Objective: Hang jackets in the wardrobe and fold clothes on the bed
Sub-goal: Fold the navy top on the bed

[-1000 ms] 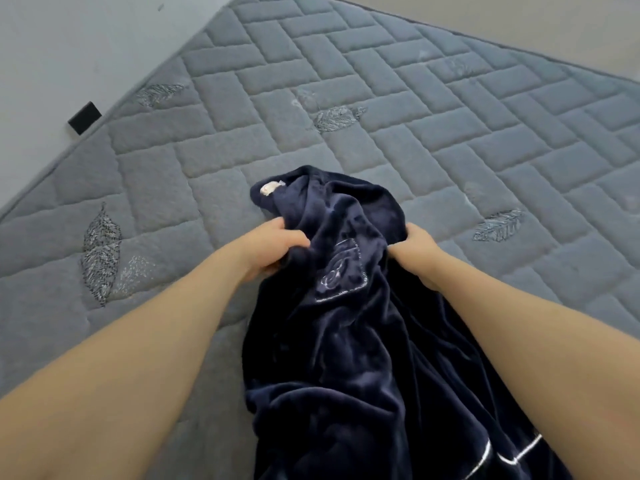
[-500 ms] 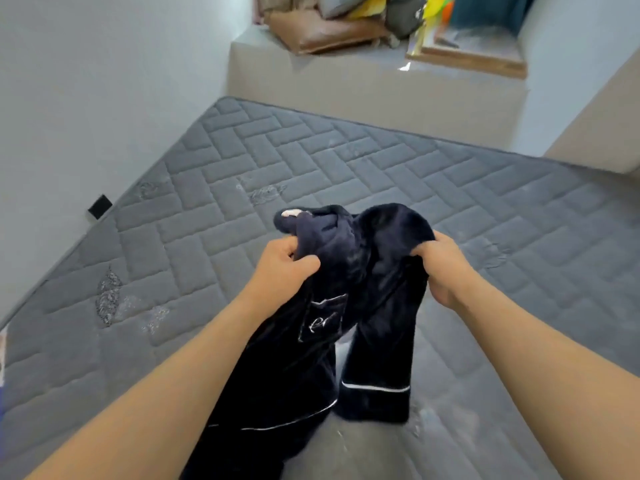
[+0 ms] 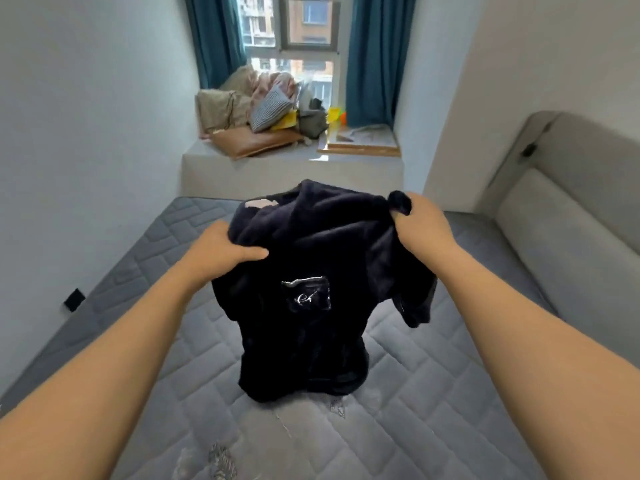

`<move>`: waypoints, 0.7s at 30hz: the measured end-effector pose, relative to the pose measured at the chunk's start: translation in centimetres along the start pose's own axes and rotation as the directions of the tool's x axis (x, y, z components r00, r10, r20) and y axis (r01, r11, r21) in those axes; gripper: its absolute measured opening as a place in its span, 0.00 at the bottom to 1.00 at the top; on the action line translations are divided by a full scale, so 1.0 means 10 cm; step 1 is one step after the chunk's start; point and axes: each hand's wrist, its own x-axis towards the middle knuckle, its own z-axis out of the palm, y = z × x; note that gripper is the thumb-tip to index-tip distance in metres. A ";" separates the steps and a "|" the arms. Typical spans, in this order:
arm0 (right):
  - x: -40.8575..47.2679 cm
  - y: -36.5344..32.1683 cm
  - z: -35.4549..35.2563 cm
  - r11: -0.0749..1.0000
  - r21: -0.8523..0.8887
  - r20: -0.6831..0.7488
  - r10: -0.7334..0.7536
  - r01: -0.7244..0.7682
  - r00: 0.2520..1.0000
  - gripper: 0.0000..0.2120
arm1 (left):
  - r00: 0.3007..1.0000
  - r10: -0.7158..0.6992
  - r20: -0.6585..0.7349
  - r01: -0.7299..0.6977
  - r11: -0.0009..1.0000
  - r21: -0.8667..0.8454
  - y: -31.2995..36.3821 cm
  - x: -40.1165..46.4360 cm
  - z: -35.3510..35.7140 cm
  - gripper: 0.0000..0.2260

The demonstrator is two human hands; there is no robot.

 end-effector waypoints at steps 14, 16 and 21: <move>-0.59 1.15 -1.05 0.800 -0.513 -0.356 0.131 -0.311 0.925 0.10 | 0.918 0.396 -0.007 -0.336 0.789 0.514 0.78 -0.37 0.04 0.15; -0.45 1.28 -1.13 0.775 -0.532 -0.373 0.149 -0.342 0.916 0.13 | 0.897 0.443 -0.009 -0.349 0.718 0.602 0.95 -0.26 0.11 0.23; 0.08 1.64 -1.06 0.713 -0.612 -0.352 0.143 -0.343 0.925 0.17 | 0.917 0.394 -0.059 -0.233 0.650 0.723 1.10 0.54 0.53 0.37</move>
